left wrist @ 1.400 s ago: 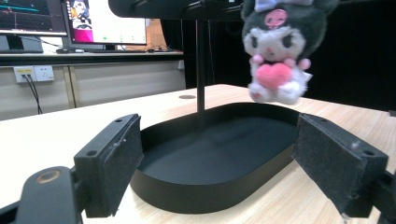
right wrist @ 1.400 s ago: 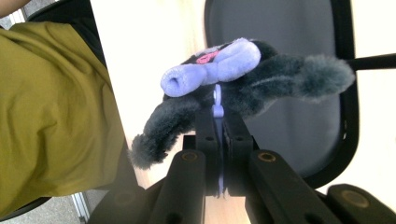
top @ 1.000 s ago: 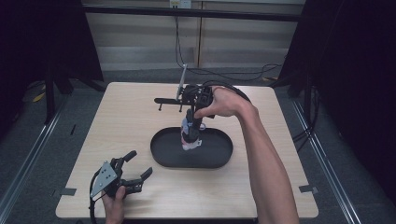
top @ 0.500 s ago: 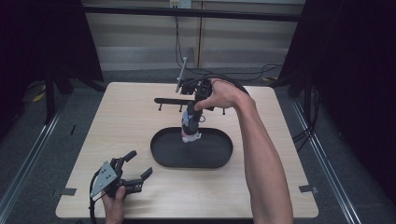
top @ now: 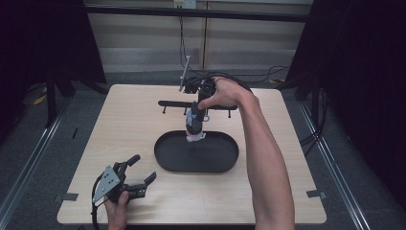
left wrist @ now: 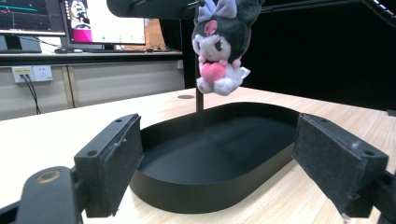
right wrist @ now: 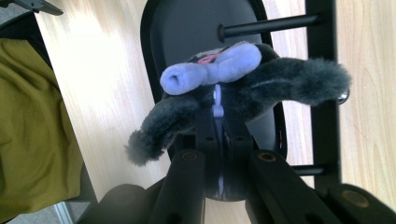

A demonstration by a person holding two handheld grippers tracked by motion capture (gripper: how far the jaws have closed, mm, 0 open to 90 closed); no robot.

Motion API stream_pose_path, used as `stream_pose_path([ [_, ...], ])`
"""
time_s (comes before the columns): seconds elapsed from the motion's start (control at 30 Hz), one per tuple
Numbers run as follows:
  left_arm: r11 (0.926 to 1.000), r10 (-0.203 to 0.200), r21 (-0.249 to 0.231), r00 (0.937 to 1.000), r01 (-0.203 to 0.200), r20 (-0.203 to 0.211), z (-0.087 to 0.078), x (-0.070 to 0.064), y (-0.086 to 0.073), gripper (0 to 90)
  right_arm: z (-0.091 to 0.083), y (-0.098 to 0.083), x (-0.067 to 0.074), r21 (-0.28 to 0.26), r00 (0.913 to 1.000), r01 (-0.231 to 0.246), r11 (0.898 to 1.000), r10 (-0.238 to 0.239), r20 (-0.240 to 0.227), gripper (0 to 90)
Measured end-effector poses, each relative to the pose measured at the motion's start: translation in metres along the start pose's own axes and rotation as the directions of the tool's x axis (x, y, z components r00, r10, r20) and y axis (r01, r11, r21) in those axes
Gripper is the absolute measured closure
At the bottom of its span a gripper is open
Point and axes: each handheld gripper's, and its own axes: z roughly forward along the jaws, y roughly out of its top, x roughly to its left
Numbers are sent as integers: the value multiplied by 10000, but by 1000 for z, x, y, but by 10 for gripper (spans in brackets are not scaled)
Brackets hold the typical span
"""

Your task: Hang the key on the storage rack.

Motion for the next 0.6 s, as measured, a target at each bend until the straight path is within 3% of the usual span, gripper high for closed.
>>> stream_pose_path([
  [0.47,10000,-12,-2,10000,12,27,0,0,0,156,3,-3,-10,-81,10000,-75,9999,75,57,873],
  [0.6,10000,-11,0,10000,11,27,0,0,0,156,3,-2,-12,-75,9996,-99,9999,101,256,872],
])
